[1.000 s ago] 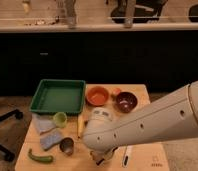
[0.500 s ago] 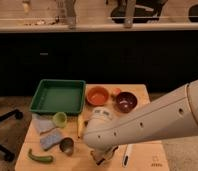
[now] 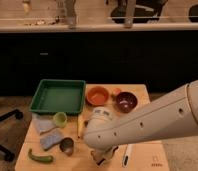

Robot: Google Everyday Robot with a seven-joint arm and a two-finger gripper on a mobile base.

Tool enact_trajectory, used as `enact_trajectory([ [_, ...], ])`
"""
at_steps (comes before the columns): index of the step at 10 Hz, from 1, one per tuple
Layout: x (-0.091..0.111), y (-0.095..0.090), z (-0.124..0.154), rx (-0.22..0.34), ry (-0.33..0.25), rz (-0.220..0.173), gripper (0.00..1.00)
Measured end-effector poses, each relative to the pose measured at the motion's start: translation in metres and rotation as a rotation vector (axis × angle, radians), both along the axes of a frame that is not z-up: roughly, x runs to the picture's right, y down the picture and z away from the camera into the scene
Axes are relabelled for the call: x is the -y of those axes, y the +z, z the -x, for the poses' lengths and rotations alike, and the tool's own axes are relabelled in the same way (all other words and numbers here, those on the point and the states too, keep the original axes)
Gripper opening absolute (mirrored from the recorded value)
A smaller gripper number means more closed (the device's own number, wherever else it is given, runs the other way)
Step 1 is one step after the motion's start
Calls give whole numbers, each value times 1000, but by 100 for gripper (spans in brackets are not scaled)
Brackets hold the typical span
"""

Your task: Place eraser in paper cup

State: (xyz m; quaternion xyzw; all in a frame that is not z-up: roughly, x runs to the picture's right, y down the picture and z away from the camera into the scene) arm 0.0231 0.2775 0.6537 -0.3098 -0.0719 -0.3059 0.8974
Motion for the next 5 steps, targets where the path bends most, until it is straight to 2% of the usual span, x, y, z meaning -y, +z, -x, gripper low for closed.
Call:
enact_trajectory([
  [2,0,0,0,0,0,0,74],
  [3,0,0,0,0,0,1,78],
  [5,-1,0,0,-1,0,2,80],
])
